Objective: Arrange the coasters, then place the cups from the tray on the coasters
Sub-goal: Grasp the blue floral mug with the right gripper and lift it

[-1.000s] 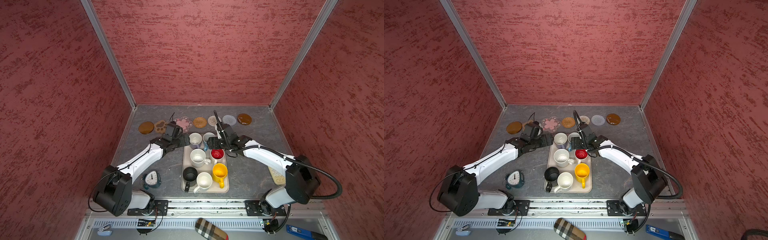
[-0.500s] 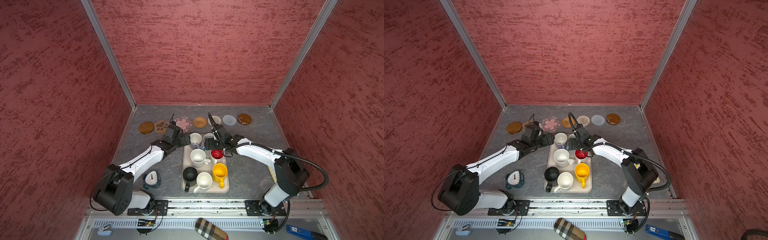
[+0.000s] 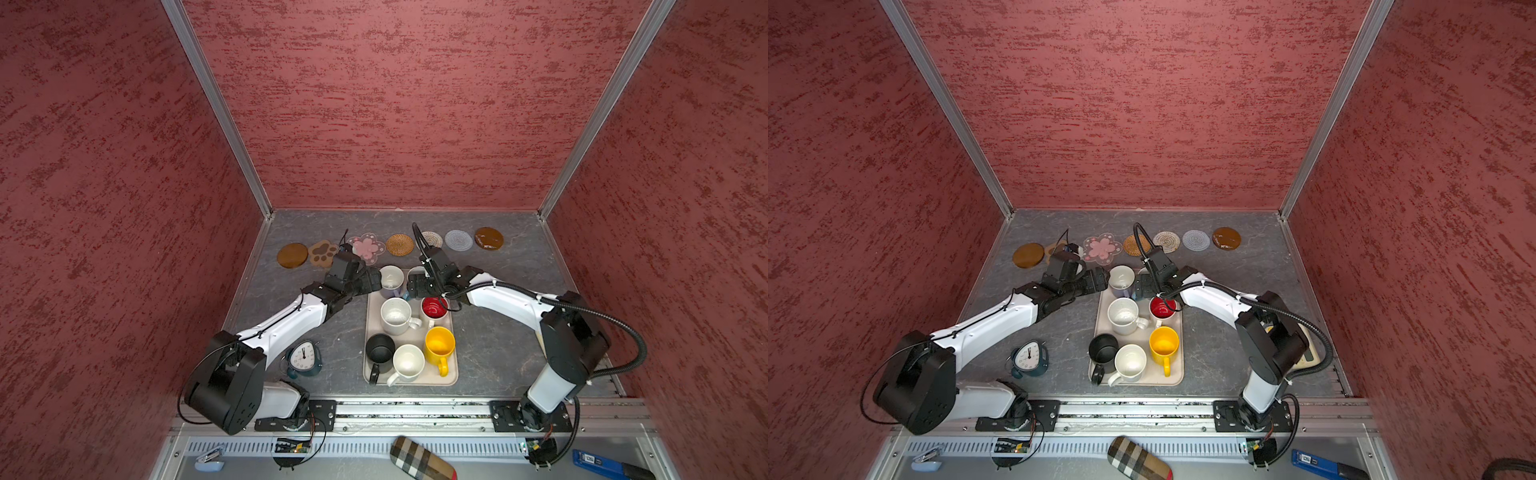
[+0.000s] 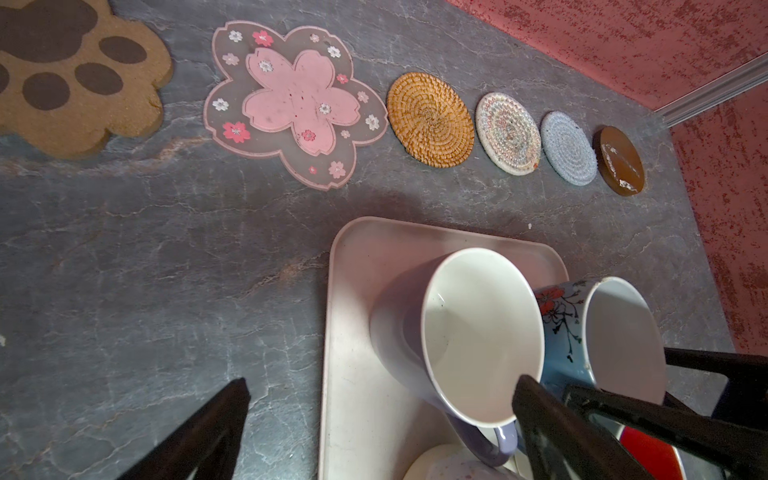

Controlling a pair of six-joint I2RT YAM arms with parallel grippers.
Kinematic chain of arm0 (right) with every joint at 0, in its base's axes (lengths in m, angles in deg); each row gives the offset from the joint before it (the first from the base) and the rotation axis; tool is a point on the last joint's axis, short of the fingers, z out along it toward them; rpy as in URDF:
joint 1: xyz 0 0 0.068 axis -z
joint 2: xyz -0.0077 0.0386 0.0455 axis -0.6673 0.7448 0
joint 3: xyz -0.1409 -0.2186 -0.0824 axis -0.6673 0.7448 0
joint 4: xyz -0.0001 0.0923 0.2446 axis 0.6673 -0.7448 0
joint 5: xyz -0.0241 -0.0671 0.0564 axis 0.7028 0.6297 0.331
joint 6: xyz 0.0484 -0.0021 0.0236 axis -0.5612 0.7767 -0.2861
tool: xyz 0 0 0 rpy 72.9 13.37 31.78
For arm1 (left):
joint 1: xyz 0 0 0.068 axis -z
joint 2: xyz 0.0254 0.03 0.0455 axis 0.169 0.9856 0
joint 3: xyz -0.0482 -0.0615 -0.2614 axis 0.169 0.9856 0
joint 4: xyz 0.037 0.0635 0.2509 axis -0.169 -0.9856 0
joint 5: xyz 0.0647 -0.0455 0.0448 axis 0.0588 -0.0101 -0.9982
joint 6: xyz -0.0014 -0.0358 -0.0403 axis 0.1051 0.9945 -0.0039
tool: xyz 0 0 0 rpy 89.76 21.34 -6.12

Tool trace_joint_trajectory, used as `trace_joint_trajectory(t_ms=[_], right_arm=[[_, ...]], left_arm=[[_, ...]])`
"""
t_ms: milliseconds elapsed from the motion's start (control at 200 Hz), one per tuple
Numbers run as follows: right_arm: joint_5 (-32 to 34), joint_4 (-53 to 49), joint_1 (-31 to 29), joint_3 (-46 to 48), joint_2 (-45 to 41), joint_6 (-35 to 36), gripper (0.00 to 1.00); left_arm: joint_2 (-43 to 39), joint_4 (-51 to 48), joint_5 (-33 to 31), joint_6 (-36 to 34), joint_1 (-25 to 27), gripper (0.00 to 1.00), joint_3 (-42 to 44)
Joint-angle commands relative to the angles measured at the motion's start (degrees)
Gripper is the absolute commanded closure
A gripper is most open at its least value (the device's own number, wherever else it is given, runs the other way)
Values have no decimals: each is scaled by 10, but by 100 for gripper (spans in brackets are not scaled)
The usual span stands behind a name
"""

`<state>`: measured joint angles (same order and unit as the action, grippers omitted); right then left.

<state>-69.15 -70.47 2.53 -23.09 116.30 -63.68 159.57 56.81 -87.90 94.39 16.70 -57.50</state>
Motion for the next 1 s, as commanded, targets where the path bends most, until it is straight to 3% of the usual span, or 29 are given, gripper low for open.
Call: trace_joint_trajectory(t_ms=[0, 190, 656, 997], right_arm=[[33, -19, -3, -21, 14, 10, 11], [46, -21, 5, -23, 20, 22, 13], [4, -4, 47, -19, 38, 70, 19], [23, -10, 58, -24, 48, 92, 25]], left_arm=[[-10, 10, -6, 3, 6, 0, 5], [-3, 13, -10, 2, 12, 0, -1], [39, 29, -14, -1, 24, 0, -18], [47, 28, -22, -3, 29, 0, -25]])
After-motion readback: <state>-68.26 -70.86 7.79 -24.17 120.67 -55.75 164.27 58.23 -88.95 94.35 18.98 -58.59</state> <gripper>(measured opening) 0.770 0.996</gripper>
